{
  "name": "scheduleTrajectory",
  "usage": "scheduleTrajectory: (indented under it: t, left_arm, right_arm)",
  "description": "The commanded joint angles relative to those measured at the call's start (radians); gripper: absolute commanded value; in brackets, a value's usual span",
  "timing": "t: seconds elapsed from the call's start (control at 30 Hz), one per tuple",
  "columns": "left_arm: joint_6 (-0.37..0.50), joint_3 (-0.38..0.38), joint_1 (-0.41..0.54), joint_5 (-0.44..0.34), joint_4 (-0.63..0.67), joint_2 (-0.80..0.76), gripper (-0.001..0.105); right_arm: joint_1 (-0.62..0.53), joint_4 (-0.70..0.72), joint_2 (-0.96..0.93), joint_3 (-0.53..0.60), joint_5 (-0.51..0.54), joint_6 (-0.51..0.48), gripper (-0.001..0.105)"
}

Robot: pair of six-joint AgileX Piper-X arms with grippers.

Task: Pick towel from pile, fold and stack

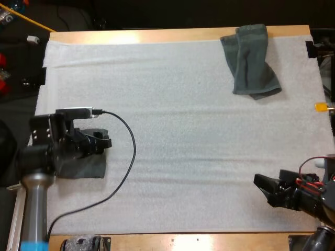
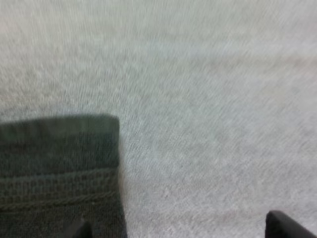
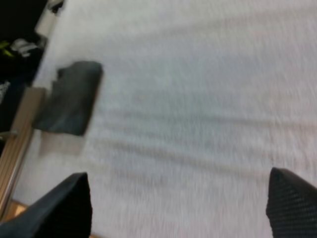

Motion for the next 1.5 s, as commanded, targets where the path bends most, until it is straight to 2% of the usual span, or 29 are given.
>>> scheduleTrajectory:
  t: [0.0, 0.2, 0.43, 0.53, 0.67, 0.93, 1.0, 1.2, 1.47]
  left_arm:
    - [-0.018, -0.005, -0.01, 0.003, 0.012, -0.038, 0.065]
    - [-0.018, -0.005, -0.04, 0.004, 0.03, -0.184, 0.065]
    - [-0.016, -0.005, -0.051, 0.004, 0.067, -0.264, 0.065]
    - [-0.008, -0.005, -0.051, 0.004, 0.098, -0.281, 0.065]
    - [-0.006, -0.005, -0.051, 0.004, 0.125, -0.297, 0.065]
    - [0.027, -0.008, -0.09, -0.001, 0.149, -0.303, 0.065]
    - [0.038, -0.007, -0.115, -0.029, 0.153, -0.306, 0.065]
    - [0.047, -0.007, -0.127, -0.084, 0.166, -0.305, 0.065]
    - [0.047, -0.014, -0.127, -0.088, 0.17, -0.305, 0.065]
  right_arm:
    - [0.001, -0.037, -0.005, -0.007, 0.032, -0.033, 0.071]
    - [-0.006, -0.066, 0.037, -0.007, 0.113, -0.083, 0.071]
    - [-0.054, -0.114, 0.135, -0.007, 0.145, -0.155, 0.071]
    - [-0.122, -0.136, 0.183, -0.007, 0.107, -0.184, 0.071]
    - [-0.271, -0.151, 0.231, -0.007, -0.004, -0.249, 0.071]
    - [-0.528, -0.108, 0.211, -0.007, -0.045, -0.357, 0.071]
    - [-0.588, -0.08, 0.192, -0.007, -0.069, -0.385, 0.071]
    - [-0.703, -0.001, 0.102, -0.007, -0.058, -0.502, 0.071]
    - [-0.808, 0.067, 0.018, -0.007, -0.058, -0.612, 0.071]
